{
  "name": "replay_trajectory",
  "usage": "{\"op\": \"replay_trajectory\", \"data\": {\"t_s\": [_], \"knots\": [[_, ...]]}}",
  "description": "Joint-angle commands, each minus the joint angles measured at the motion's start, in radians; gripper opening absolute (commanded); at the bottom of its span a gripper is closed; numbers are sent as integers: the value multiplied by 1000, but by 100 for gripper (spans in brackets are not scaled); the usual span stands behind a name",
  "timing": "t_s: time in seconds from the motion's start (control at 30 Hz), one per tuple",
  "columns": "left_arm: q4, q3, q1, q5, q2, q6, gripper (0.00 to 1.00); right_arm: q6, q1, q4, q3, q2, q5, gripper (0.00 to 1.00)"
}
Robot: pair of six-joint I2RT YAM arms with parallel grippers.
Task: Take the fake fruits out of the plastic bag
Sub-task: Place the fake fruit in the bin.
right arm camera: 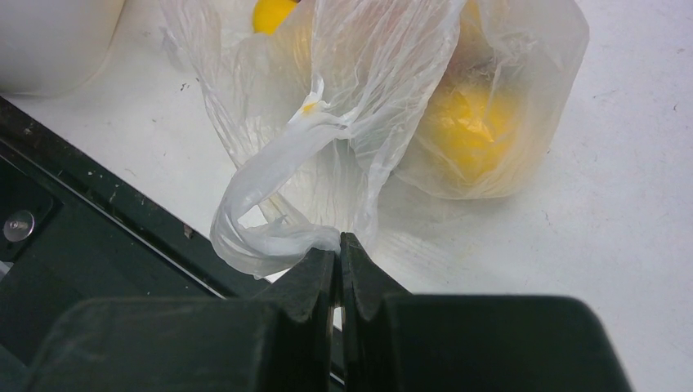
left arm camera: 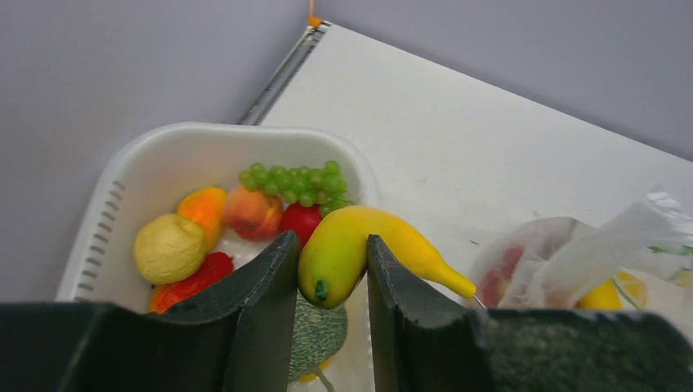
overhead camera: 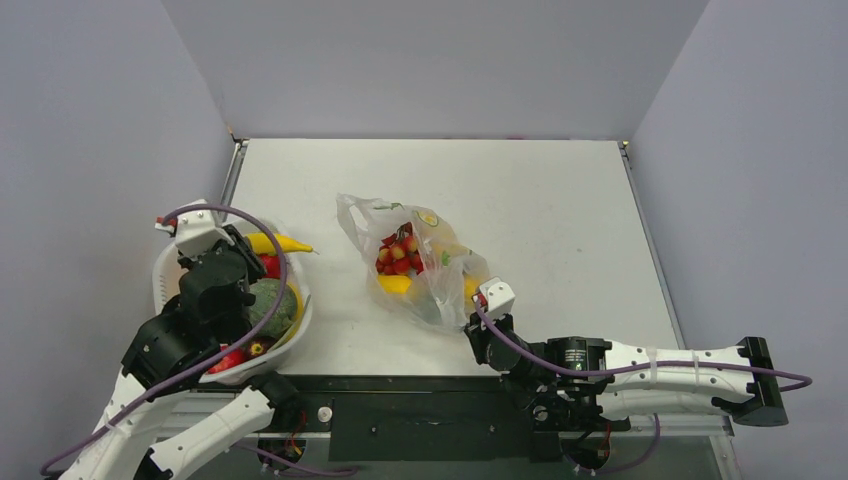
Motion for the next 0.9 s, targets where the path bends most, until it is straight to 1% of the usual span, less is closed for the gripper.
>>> {"op": "replay_trajectory", "data": {"t_s": [0.0,0.1,0.27,0.3,0.43,0.7,0.83,0.87], "knots": [[-54,-68,14,-197,-3,-25,0,-14,-9,25,9,-10,2,0],[-52,-123,39,-226,15,-34,0,-13,-10,23,9,-13,5,0],[-69,-186,155,-192,55,-83,0,-11,-10,20,18,-5,0,0],[-63,-207,188,-185,55,-86,0,-9,-10,19,19,-4,-1,0],[-25,-275,263,-170,45,-95,0,-9,-12,22,21,2,0,0],[98,-366,328,-111,42,-57,0,-16,-12,25,36,28,-6,0],[106,-375,336,-65,51,-60,5,-12,-11,25,40,34,-10,0],[101,-377,337,-60,50,-67,9,-11,-13,25,38,33,-10,0]]}}
